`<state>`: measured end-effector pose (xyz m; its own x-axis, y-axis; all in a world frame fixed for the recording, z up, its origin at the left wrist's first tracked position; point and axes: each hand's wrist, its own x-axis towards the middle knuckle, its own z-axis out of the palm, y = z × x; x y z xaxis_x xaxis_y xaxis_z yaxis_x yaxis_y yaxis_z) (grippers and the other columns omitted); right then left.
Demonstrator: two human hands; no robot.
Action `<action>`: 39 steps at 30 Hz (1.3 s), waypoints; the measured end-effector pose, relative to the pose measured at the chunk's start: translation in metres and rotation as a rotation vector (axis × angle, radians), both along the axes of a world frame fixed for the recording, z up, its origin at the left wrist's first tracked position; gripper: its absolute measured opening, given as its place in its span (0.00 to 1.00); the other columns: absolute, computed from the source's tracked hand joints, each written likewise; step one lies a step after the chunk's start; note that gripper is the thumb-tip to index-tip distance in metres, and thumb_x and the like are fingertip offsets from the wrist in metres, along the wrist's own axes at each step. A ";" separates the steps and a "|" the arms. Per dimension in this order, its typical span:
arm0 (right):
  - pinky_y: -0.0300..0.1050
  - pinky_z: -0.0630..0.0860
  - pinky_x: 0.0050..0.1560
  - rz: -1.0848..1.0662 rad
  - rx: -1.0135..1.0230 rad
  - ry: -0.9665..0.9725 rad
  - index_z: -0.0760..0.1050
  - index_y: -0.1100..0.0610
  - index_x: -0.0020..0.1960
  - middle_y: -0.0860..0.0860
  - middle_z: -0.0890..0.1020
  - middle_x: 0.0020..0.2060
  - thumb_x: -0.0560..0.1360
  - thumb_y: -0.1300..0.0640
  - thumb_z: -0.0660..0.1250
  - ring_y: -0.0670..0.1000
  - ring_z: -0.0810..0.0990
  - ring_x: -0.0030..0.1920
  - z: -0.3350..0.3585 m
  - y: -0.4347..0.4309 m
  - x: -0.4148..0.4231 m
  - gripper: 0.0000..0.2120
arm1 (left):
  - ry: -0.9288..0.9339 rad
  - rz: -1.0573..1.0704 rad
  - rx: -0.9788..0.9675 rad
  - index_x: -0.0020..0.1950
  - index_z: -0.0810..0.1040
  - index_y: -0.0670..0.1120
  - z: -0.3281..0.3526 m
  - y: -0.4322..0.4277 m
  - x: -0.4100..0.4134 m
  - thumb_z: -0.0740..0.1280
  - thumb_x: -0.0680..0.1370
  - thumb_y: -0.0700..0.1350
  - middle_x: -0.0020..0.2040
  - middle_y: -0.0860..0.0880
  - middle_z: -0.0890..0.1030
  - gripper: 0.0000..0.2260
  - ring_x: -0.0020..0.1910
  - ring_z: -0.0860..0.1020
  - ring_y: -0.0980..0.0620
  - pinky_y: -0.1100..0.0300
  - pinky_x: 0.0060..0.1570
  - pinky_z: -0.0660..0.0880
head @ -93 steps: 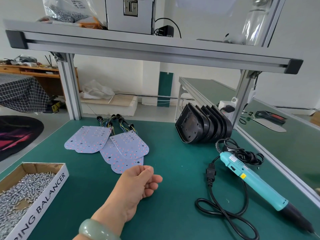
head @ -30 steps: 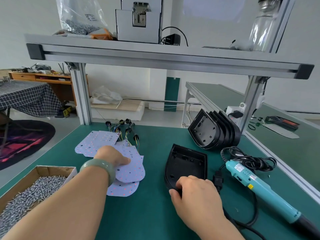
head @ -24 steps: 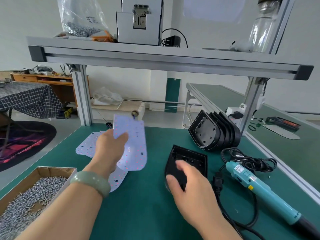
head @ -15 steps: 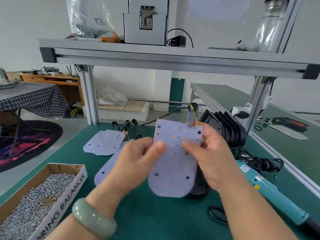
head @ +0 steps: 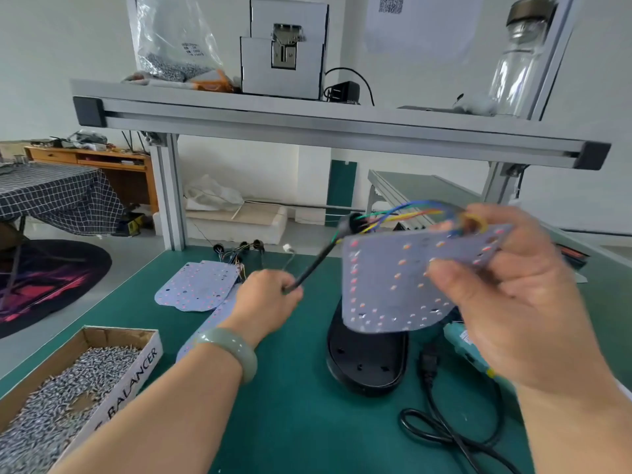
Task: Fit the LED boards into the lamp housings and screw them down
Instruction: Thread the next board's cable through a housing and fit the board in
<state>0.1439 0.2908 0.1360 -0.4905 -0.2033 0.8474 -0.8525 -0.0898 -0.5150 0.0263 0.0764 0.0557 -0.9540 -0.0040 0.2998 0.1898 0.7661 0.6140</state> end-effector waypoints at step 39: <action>0.47 0.80 0.38 0.077 -0.341 -1.202 0.77 0.62 0.54 0.59 0.85 0.46 0.77 0.70 0.59 0.56 0.84 0.40 -0.091 -0.066 -0.060 0.11 | -0.387 -0.080 1.021 0.46 0.80 0.42 -0.021 -0.013 0.046 0.61 0.80 0.48 0.35 0.43 0.79 0.12 0.30 0.75 0.48 0.62 0.31 0.71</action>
<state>0.0839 0.2249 0.0446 -0.9858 -0.1240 -0.1133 0.1542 -0.4004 -0.9033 0.0722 0.0633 0.0342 -0.9915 -0.0136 -0.1297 -0.1265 -0.1440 0.9815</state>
